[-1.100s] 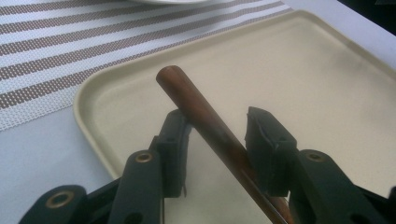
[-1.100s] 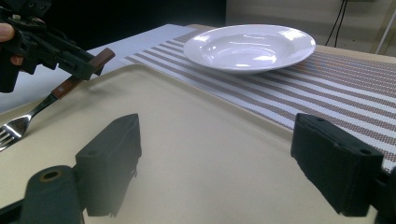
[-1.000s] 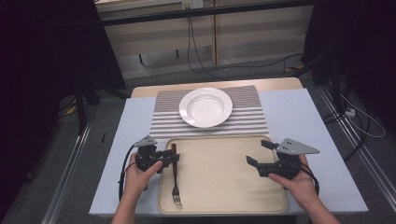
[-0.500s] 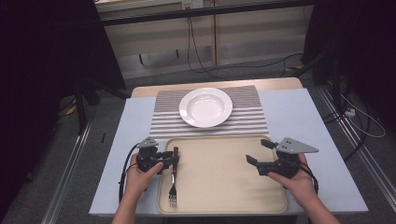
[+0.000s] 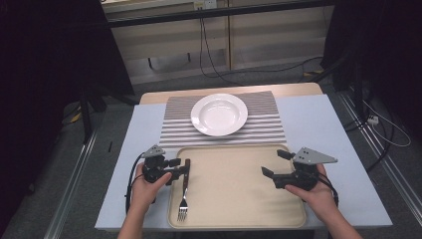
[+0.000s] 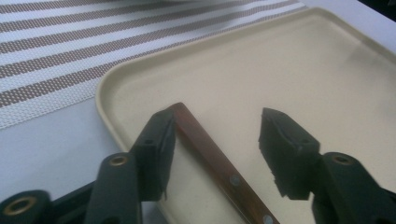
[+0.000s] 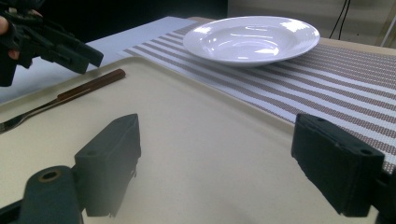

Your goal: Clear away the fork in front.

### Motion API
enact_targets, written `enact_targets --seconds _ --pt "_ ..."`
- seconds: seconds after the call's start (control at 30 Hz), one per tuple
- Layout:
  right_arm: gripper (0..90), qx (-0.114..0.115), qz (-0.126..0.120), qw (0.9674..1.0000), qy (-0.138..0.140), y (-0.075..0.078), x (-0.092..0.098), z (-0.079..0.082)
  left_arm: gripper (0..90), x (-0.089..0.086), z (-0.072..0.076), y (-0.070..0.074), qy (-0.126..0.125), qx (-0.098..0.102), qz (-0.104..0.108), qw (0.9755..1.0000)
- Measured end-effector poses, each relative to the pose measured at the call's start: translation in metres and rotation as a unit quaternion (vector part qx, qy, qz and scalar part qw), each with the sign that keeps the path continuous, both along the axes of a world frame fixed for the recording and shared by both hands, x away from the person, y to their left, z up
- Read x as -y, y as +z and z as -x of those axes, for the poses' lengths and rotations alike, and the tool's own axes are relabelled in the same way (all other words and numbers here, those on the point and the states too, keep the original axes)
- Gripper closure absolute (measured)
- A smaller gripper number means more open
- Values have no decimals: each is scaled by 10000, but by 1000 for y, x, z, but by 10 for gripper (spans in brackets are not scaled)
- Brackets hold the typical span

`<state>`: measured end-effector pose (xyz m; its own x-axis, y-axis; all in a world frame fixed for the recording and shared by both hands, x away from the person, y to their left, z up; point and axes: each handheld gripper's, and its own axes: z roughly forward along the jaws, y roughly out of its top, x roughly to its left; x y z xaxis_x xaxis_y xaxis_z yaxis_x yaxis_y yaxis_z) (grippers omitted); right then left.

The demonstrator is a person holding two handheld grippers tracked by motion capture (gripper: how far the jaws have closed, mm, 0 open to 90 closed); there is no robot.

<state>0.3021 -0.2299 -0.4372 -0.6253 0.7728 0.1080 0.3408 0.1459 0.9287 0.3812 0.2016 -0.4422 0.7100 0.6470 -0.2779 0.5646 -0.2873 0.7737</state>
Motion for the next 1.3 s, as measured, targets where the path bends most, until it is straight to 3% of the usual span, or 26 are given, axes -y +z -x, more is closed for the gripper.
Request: enact_targets --seconds 0.17,0.37,0.6,0.77,0.97,1.2,1.3 --pt "154 -8 4 10000 -15 3 1 7 361 -4 8 9 33 91 118 9999" --pt "149 -19 119 9999 26 6 7 16 330 -9 19 18 3 308 231 9993" --pt "149 -70 237 9997 5 4 16 24 256 -17 25 21 13 347 183 9992" --pt "149 -136 293 9995 -50 2 26 30 223 -34 34 23 112 368 148 9992" --pt "150 -161 266 9995 -69 0 30 33 193 -47 39 22 258 392 166 9988" --pt "149 -194 274 9994 -52 -1 33 35 167 -54 41 22 253 416 127 9987" --pt "150 -220 421 9989 -47 -3 36 37 150 -55 42 22 287 438 91 9986"
